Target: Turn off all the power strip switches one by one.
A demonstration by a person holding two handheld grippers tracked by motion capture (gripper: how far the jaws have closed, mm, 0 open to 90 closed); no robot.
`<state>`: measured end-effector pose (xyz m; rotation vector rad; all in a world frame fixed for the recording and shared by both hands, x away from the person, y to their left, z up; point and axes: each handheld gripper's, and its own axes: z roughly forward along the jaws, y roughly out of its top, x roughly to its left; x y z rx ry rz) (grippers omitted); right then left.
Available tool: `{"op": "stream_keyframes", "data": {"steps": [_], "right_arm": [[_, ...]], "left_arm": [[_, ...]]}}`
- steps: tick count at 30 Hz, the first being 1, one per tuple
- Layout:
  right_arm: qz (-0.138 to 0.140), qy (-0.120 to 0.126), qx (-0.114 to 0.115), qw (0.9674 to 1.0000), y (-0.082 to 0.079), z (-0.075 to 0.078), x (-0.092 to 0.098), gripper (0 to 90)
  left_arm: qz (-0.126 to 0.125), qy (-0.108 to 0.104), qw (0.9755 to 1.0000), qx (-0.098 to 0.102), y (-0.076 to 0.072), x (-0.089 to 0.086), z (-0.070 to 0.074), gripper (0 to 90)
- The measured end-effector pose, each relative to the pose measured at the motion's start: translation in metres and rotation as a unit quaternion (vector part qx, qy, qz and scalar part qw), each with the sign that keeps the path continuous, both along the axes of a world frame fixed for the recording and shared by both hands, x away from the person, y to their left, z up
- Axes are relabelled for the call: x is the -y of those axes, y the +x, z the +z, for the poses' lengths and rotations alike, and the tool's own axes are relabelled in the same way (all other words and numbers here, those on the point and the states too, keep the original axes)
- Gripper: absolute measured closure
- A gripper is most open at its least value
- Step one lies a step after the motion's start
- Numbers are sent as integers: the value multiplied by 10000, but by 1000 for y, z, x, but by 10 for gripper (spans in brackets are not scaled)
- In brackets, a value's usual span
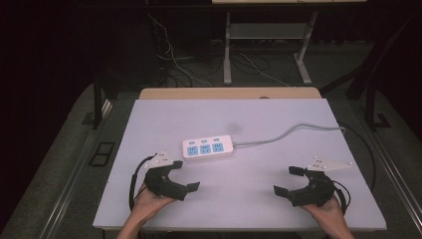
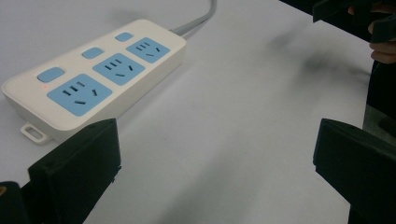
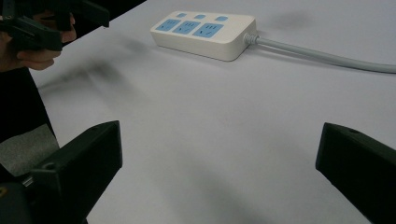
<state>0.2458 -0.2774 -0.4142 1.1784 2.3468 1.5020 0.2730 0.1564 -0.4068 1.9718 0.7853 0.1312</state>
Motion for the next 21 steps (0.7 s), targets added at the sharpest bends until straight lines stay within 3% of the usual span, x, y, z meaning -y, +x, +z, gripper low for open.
{"op": "stream_keyframes", "data": {"steps": [21], "right_arm": [[-18, -37, 67, 10000, -1, 0, 0, 4]], "left_arm": [[-23, 359, 9994, -7, 25, -4, 23, 0]]}}
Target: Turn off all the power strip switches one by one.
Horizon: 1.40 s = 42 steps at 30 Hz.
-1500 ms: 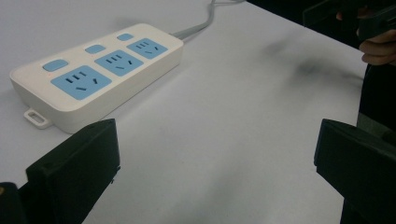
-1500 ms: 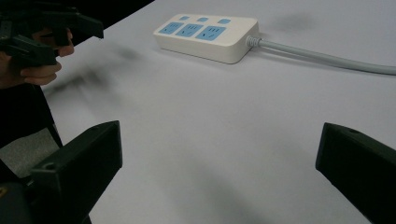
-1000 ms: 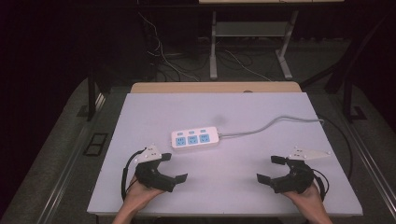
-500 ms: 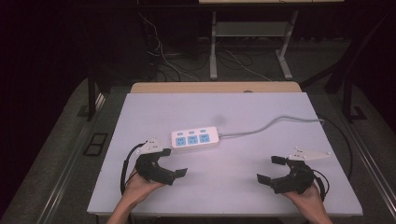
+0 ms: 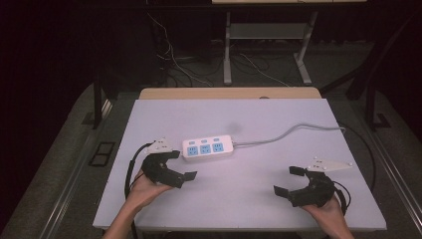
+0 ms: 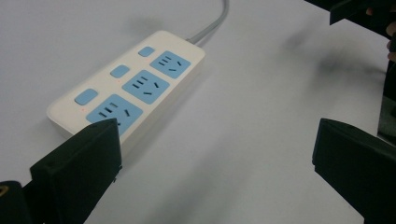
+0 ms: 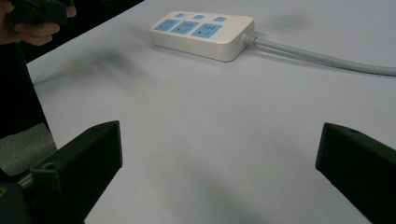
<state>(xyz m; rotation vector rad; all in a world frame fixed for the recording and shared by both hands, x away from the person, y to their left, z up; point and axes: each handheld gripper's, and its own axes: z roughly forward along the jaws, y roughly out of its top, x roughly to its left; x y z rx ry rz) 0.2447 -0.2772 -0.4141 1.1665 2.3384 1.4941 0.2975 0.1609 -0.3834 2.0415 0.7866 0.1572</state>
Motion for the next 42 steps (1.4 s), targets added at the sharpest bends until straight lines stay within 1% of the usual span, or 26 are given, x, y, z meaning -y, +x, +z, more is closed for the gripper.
{"op": "stream_keyframes", "data": {"steps": [7, 11, 13, 20, 22, 24, 28, 31, 33, 36, 42], "right_arm": [[1, -48, 6, 10000, 0, 0, 0, 4], [1, -45, 1, 10000, 0, 0, 0, 4], [2, -51, -10, 10000, 0, 0, -1, 4], [-6, -83, -2, 10000, 0, -1, -1, 4], [-6, -88, -4, 10000, 0, -1, -1, 4], [-4, -110, -7, 9999, 1, -2, -2, 4], [-6, -126, -30, 9999, 1, -2, -3, 4], [-10, -131, -25, 9999, 1, -2, -3, 4], [4, -143, -31, 9999, 1, -2, -3, 4], [19, -115, -40, 9999, 1, -2, -3, 4], [35, -138, -62, 9999, 1, -2, -4, 4]], "left_arm": [[22, 127, 9999, 19, 11, -6, 10, 3], [48, 139, 9999, 18, 17, -9, 14, 3], [33, 194, 9998, 21, 20, -9, 16, 3], [-27, 339, 9994, -43, 29, -13, 19, 18], [-27, 345, 9994, -90, 33, -14, 19, 23], [-28, 368, 9992, -143, 36, -15, 19, 38], [-57, 431, 9989, -185, 44, -17, 19, 74], [-77, 456, 9987, -205, 50, -18, 20, 107], [-69, 489, 9986, -169, 53, -18, 21, 129], [-51, 491, 9986, -188, 58, -19, 23, 138], [-108, 607, 9977, -280, 69, -19, 26, 163]]}}
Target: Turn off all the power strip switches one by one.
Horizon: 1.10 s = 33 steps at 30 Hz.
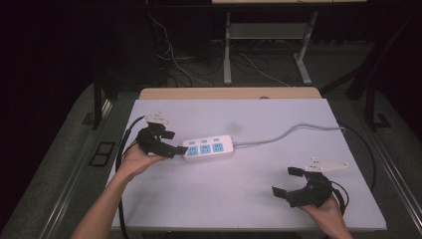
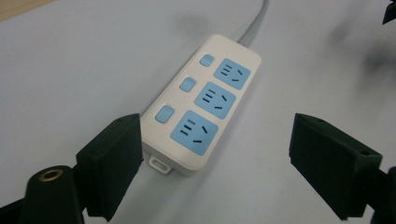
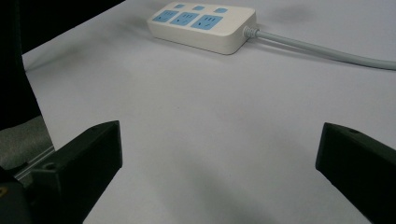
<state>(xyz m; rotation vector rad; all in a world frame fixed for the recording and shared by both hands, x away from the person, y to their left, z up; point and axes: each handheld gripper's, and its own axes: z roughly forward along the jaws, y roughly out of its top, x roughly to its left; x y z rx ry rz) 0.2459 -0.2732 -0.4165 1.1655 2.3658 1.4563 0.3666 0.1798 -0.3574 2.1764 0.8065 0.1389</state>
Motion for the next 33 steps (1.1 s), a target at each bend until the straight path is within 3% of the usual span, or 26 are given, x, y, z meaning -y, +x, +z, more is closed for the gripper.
{"op": "stream_keyframes", "data": {"steps": [8, 15, 26, 33], "right_arm": [[39, 37, -87, 9999, 1, -1, -1, 4], [77, 17, -100, 9999, 1, -2, -3, 4], [90, -22, -107, 9999, 2, -3, -3, 4], [107, -44, -112, 9999, 2, -3, -4, 4]], "left_arm": [[-157, 212, 9996, 86, 11, 5, 8, 261], [-245, 524, 9980, 242, 19, 13, 11, 427], [-298, 864, 9955, 254, 32, 25, -1, 679], [-260, 862, 9955, 292, 38, 29, -8, 766]]}}
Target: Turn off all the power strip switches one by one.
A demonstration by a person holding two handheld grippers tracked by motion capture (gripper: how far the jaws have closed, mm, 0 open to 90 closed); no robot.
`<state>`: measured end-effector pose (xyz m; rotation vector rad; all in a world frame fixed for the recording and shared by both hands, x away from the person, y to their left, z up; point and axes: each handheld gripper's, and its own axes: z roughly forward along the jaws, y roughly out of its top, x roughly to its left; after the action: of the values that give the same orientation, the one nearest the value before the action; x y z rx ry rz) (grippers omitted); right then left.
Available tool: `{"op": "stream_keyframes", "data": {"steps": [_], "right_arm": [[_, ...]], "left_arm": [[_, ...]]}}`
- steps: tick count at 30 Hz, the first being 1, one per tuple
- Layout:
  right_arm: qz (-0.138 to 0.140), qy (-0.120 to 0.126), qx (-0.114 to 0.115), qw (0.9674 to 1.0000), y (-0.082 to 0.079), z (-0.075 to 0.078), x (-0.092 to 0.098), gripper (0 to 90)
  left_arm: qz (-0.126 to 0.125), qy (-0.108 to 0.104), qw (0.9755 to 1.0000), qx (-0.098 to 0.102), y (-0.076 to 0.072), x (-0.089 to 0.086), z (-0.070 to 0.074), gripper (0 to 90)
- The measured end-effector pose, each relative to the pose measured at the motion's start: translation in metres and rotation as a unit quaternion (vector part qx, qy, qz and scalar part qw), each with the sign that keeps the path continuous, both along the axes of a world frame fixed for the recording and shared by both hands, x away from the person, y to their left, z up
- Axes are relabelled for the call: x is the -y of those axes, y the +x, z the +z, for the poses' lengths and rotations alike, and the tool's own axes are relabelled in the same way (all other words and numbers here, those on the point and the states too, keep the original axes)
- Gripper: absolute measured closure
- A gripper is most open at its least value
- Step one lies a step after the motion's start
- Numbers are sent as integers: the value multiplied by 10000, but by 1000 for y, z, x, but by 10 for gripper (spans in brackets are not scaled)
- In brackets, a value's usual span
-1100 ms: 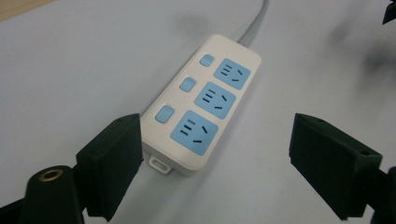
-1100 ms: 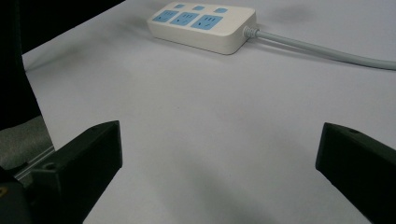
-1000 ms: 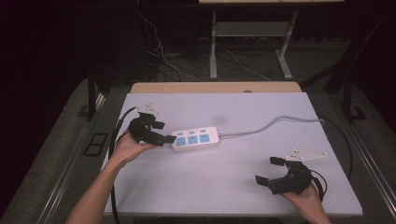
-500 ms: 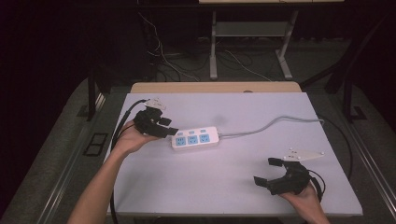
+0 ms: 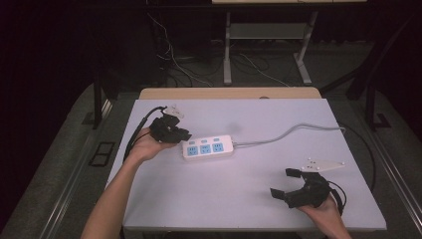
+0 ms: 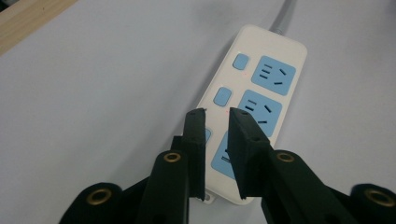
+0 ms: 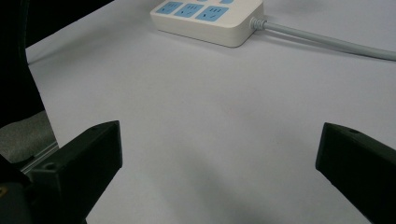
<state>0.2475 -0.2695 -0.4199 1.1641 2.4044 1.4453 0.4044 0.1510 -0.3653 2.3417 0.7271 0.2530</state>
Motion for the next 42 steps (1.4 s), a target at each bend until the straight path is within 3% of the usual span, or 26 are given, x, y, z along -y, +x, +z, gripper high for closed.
{"op": "stream_keyframes", "data": {"steps": [8, 17, 25, 42], "right_arm": [[5, -11, 7, 10000, 0, 0, 0, 4], [7, -24, 13, 10000, 0, 0, 0, 4], [13, -45, 25, 10000, 0, 0, 0, 4], [10, -78, 19, 10000, -1, -1, 0, 4]], "left_arm": [[55, -21, 10000, -1, 5, 3, -6, 887], [234, -97, 9996, -94, 14, 3, -17, 889], [232, -112, 9995, -206, 19, 7, -26, 889], [207, 50, 9989, -419, 22, 12, -40, 889]]}}
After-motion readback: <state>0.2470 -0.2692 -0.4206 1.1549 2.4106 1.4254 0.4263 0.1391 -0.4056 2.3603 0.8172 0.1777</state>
